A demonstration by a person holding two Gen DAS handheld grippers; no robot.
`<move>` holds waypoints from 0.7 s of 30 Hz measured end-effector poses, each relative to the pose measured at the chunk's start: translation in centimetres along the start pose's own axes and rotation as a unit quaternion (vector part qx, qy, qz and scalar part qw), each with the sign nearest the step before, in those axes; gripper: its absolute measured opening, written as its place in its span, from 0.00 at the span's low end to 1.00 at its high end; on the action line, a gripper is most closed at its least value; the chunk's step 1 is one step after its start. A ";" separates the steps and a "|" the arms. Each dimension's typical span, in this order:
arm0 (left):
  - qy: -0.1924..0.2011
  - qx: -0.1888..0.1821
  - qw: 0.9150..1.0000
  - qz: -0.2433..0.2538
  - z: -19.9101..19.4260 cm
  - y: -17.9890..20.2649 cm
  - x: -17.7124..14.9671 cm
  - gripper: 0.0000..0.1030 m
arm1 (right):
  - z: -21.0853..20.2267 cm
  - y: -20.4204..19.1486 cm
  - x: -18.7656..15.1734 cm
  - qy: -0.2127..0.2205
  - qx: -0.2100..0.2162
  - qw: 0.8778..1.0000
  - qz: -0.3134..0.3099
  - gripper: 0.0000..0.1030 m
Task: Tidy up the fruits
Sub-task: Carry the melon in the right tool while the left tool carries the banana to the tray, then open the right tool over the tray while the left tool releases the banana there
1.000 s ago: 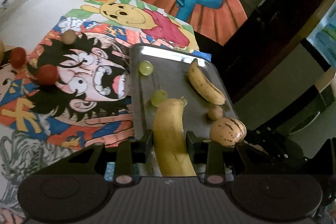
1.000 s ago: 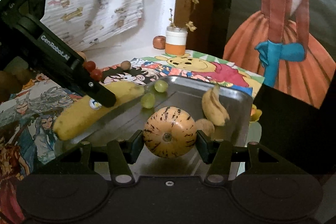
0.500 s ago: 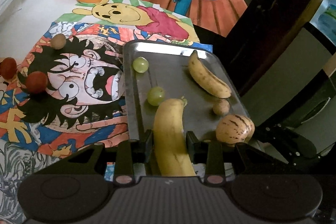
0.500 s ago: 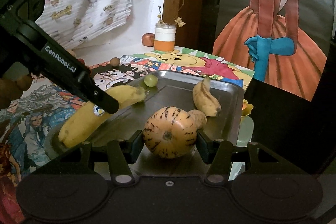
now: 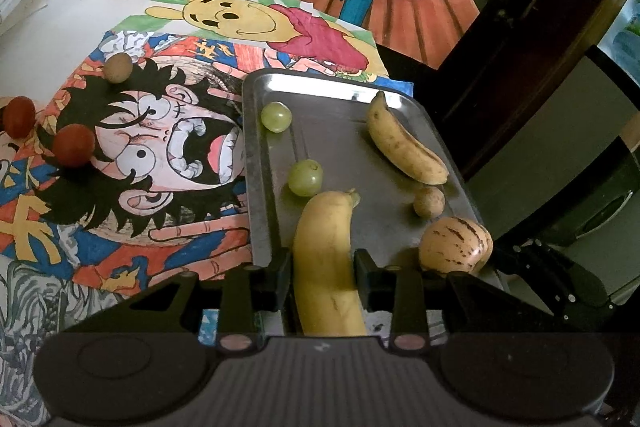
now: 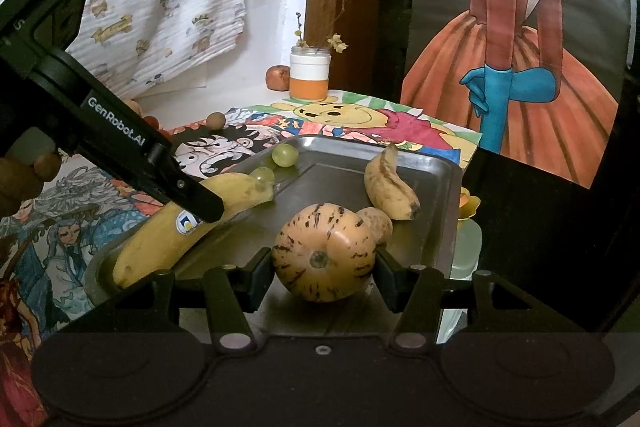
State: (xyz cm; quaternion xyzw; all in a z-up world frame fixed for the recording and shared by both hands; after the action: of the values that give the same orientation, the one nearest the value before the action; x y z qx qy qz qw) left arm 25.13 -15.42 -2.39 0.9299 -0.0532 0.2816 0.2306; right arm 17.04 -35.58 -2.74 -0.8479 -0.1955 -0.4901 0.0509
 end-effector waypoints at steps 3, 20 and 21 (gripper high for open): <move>0.004 -0.001 1.000 -0.001 -0.3 0.1 0.0 0.40 | -0.2 0.0 0.0 0.002 -0.004 1.000 0.004 0.55; 0.092 0.038 0.995 0.023 -6.0 -0.4 -0.9 0.97 | -3.3 -1.7 0.8 0.030 -0.017 0.999 0.036 0.84; 0.097 0.042 0.994 0.023 -6.3 -0.6 -1.0 0.98 | -3.5 -1.8 0.9 0.031 -0.017 0.999 0.038 0.86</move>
State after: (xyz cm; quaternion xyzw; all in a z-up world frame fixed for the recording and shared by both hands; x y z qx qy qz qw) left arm 21.26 -12.07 1.41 0.9055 -0.0402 0.3781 0.1884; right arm 13.85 -34.66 -0.38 -0.8400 -0.1533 -0.5169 0.0606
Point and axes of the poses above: each gripper's, at about its wrist camera, not at the fingertips, and z roughly the way its jaws point, y to its right, x to its top, the point moved 3 cm from there along z, roughly the way its jaws point, and after that the axes turned 2 degrees about -z, right-handed, at the moved point
